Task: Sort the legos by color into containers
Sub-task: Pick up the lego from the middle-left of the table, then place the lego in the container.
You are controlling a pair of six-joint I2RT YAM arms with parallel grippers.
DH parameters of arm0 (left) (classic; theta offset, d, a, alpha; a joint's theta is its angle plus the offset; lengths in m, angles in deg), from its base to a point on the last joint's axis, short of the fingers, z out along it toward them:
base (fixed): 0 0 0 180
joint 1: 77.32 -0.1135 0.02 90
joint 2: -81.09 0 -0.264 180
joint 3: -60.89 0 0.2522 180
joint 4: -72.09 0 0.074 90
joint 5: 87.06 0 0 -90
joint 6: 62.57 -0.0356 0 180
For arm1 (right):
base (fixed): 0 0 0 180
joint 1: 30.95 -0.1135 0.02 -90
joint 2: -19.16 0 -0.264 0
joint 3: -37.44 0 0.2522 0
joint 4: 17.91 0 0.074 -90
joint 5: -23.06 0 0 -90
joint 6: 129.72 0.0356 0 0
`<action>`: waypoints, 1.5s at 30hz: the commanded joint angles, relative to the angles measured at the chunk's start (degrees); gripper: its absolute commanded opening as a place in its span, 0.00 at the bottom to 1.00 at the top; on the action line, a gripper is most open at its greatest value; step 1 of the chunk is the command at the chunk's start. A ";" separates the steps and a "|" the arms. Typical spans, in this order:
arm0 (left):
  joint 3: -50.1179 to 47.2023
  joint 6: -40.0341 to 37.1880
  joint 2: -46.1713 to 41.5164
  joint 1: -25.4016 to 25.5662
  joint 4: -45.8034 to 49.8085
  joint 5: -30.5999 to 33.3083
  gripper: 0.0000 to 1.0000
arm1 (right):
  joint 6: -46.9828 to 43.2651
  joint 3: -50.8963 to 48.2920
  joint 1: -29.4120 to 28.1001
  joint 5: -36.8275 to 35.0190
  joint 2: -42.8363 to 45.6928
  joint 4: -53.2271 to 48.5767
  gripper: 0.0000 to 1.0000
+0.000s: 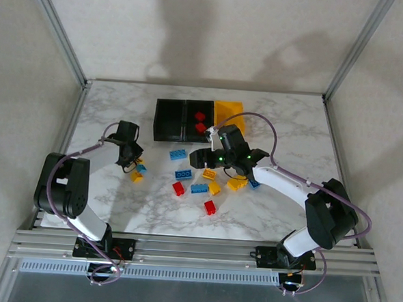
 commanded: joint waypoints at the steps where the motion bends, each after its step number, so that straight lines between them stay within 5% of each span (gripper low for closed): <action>1: 0.59 -0.52 1.14 -0.39 0.61 -0.98 0.23 | -0.49 1.39 -0.08 -1.27 -0.11 -0.92 0.68; 21: 19.75 -7.24 2.86 1.63 7.56 -1.72 0.11 | -0.26 3.48 0.71 0.06 -0.56 0.79 0.67; 38: 54.27 -14.09 26.65 11.12 19.16 1.83 0.10 | 0.96 7.54 0.89 0.88 -2.13 0.56 0.67; 45: 59.68 -15.65 31.43 12.43 22.88 6.12 0.11 | 0.17 7.67 1.15 0.88 -1.77 -0.62 0.67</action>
